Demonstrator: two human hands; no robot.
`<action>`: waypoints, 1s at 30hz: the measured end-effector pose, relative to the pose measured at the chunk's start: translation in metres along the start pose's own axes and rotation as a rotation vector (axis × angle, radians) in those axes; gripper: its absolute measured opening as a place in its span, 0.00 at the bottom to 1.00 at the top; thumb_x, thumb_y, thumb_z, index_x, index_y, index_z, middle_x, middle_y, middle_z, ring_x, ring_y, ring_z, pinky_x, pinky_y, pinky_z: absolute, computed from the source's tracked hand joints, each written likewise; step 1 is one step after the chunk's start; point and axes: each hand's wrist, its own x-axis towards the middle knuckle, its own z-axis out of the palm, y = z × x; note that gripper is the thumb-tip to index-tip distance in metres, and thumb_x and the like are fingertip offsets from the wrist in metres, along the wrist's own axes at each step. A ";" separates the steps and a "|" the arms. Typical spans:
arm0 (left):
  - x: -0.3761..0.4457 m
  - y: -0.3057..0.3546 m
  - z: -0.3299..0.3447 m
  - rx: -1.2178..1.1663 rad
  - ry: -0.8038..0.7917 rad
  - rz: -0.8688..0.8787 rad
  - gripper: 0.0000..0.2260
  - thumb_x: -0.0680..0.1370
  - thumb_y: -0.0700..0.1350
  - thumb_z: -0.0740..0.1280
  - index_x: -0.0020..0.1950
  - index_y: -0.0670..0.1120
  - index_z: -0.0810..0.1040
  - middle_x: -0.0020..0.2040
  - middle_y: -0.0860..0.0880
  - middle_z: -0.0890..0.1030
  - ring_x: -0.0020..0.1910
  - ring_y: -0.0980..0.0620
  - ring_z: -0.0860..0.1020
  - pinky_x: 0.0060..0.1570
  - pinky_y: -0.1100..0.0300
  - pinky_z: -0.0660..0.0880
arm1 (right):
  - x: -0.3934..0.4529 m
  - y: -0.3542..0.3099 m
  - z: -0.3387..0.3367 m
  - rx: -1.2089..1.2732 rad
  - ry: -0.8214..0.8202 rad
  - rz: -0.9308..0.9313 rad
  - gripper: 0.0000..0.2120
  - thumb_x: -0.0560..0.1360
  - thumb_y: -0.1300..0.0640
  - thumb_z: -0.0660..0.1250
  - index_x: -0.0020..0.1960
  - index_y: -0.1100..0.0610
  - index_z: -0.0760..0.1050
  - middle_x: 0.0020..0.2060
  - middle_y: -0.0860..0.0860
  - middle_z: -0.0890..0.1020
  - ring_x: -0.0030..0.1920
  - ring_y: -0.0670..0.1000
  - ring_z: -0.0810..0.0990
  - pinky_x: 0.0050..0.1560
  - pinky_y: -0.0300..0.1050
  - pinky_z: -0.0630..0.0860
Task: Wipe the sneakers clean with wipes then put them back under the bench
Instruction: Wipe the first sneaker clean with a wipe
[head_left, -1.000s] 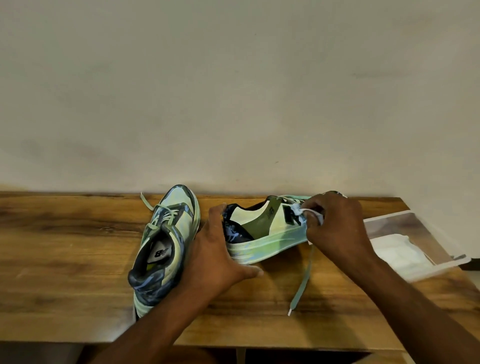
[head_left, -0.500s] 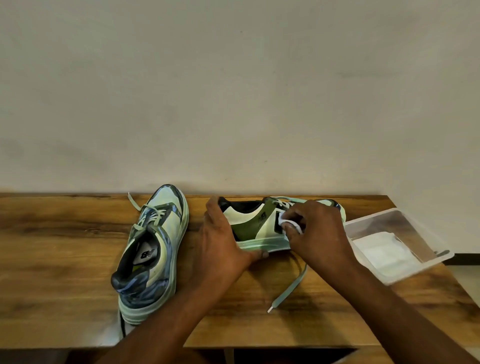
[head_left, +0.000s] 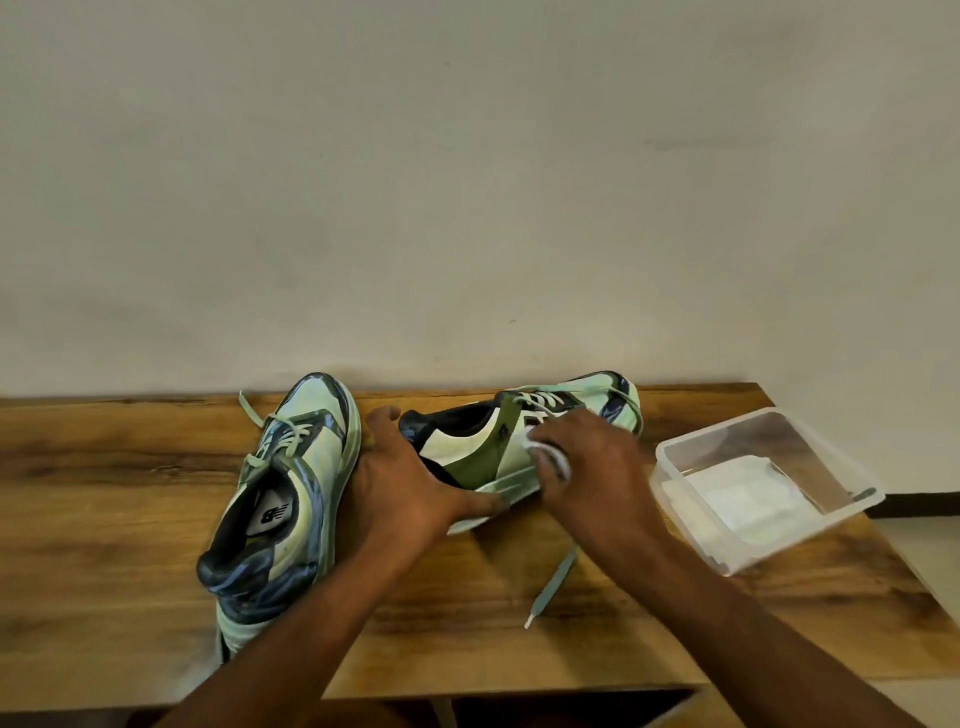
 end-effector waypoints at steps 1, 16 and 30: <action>0.000 0.001 -0.002 0.010 -0.009 -0.010 0.65 0.45 0.66 0.86 0.74 0.52 0.58 0.65 0.47 0.79 0.63 0.44 0.80 0.57 0.51 0.79 | 0.005 0.008 -0.005 0.014 0.043 0.032 0.11 0.71 0.65 0.76 0.51 0.54 0.86 0.46 0.50 0.85 0.45 0.49 0.82 0.50 0.46 0.80; 0.006 -0.005 -0.027 -0.028 -0.114 -0.150 0.64 0.45 0.65 0.86 0.72 0.45 0.60 0.63 0.47 0.77 0.62 0.43 0.78 0.59 0.49 0.78 | -0.001 -0.025 0.011 -0.006 -0.065 -0.135 0.12 0.74 0.66 0.73 0.55 0.56 0.85 0.48 0.51 0.82 0.45 0.48 0.80 0.46 0.41 0.79; 0.006 -0.003 -0.029 0.005 -0.130 -0.140 0.64 0.47 0.67 0.86 0.73 0.47 0.58 0.65 0.48 0.77 0.63 0.43 0.77 0.59 0.51 0.76 | 0.001 -0.030 0.012 -0.036 -0.108 -0.076 0.15 0.71 0.68 0.75 0.56 0.57 0.84 0.49 0.52 0.83 0.45 0.50 0.81 0.45 0.41 0.79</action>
